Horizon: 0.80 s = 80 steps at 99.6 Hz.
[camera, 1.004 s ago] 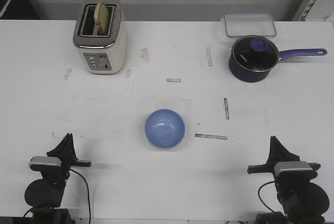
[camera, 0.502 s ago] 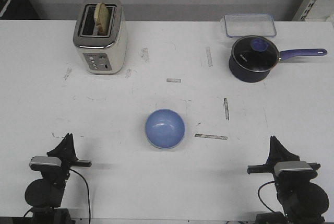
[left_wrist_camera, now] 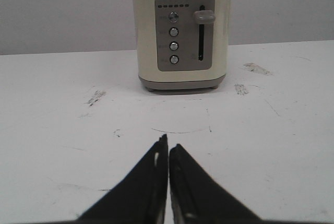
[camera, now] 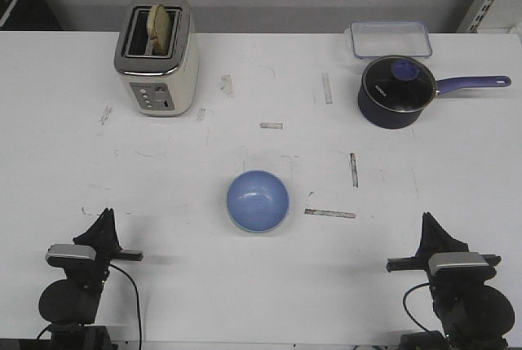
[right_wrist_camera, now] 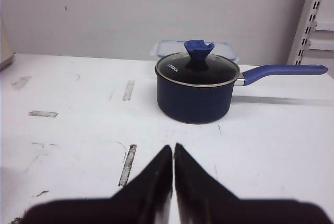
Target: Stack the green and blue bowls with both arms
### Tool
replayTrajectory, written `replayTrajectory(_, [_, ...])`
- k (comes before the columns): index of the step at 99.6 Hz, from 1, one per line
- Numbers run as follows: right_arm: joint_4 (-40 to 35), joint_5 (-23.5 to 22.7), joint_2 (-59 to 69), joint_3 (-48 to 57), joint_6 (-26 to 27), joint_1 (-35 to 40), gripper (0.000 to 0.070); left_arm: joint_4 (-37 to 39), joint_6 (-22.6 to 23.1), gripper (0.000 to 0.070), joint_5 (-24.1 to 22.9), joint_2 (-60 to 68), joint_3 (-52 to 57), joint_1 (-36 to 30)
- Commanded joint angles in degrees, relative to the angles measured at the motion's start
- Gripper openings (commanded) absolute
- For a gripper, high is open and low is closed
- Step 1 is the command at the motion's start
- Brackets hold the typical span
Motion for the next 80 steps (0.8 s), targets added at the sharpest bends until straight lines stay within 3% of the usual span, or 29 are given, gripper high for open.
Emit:
replayTrajectory(1, [0.7,-0.1,-0.2,0.2,0.2,-0.5,0.0,0.7,-0.1,0.0002,0.1,-0.1,-1.2,0.0])
replayTrajectory(37, [9.2,-0.4,-4.6,-10.9,-1.3,-7.8,0.0,0.7,-0.1,0.0002,0.1,-0.1,-1.2,0.0])
replayTrajectory(80, [21.7,-3.6,-9.7,-28.0,0.0,-8.2,0.0,0.7,-0.1,0.0002,0.1,-0.1,-1.2,0.0])
